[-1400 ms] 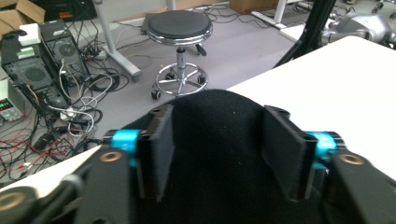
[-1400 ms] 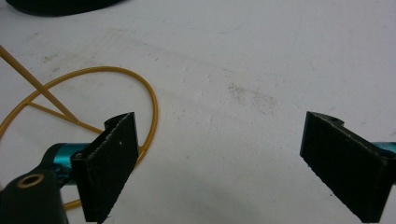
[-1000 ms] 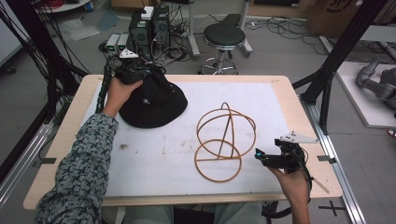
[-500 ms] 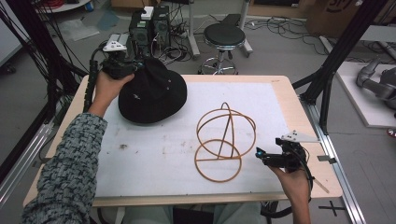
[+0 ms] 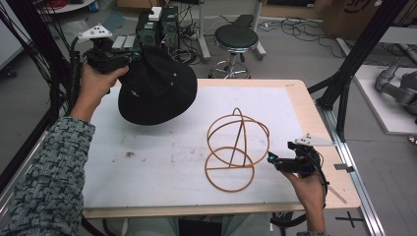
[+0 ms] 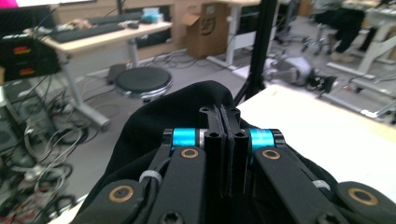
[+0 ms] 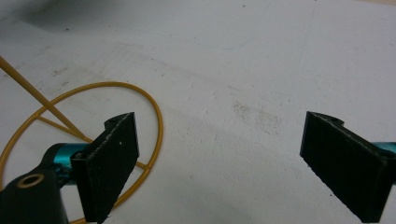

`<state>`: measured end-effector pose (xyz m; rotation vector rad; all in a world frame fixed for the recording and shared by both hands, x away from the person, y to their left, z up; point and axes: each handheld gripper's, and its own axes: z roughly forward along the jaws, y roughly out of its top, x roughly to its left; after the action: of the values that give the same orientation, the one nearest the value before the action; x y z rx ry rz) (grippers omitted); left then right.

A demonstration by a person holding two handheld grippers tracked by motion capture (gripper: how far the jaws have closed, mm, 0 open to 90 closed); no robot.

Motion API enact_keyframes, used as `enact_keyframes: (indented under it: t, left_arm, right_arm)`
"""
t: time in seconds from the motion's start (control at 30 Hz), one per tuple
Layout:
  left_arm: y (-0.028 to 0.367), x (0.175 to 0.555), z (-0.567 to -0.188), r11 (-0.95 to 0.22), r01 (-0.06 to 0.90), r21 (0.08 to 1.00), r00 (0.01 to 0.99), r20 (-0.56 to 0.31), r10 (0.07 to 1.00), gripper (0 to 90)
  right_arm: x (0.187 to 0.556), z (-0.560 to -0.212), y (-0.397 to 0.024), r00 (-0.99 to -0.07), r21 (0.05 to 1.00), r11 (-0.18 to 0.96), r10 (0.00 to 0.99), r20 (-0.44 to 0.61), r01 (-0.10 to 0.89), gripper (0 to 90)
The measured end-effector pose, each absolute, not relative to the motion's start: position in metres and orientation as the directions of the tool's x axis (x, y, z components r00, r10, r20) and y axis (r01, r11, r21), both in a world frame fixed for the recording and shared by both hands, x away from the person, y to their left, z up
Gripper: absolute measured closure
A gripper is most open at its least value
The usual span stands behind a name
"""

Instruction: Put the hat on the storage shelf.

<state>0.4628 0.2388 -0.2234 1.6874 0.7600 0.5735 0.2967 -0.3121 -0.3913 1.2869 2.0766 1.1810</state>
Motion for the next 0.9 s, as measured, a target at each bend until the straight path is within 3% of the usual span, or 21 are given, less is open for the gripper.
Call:
enact_keyframes:
  t: [0.57, 0.9]
  left_arm:
    - [0.233, 0.424, -0.172, -0.080, 0.097, 0.992, 0.786, -0.027, 0.618, 88.3]
    - [0.218, 0.403, -0.149, -0.033, 0.100, 0.994, 0.849, -0.068, 0.524, 88.4]
  right_arm:
    - [0.308, -0.388, -0.310, -0.494, 0.845, 0.199, 0.865, 0.086, 0.496, 11.3]
    - [0.313, -0.383, -0.307, -0.502, 0.851, 0.197, 0.861, 0.088, 0.487, 11.3]
